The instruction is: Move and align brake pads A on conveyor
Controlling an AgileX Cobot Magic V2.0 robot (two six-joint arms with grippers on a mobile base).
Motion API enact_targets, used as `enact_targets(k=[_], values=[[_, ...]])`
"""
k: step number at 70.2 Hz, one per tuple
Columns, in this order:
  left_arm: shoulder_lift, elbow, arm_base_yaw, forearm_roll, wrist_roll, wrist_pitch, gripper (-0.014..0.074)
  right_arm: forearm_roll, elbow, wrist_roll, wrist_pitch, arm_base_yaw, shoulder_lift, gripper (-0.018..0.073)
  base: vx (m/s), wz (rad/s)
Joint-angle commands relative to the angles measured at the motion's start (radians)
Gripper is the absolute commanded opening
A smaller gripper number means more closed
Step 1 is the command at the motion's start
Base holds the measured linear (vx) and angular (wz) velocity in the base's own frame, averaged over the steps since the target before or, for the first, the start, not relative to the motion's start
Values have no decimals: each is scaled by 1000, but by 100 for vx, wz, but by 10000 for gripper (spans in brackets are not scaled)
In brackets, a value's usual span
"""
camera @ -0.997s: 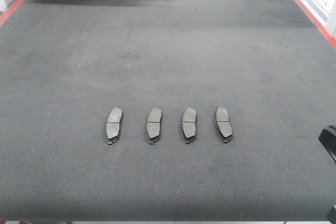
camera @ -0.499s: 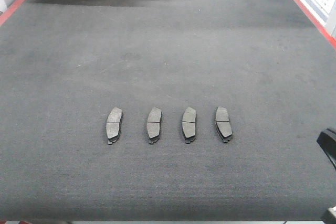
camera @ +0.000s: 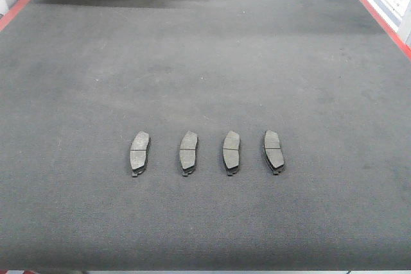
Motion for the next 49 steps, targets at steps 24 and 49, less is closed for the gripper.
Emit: enact_targets(k=[24,49], values=[[-14,-19,3,-2,-9,-74,-6,-15,22,-10,-56,-7,-16,-6,0,0],[-14,-19,3,-2,-9,-74,-6,-15,21,-10,-56,-7,-16,-6,0,0]])
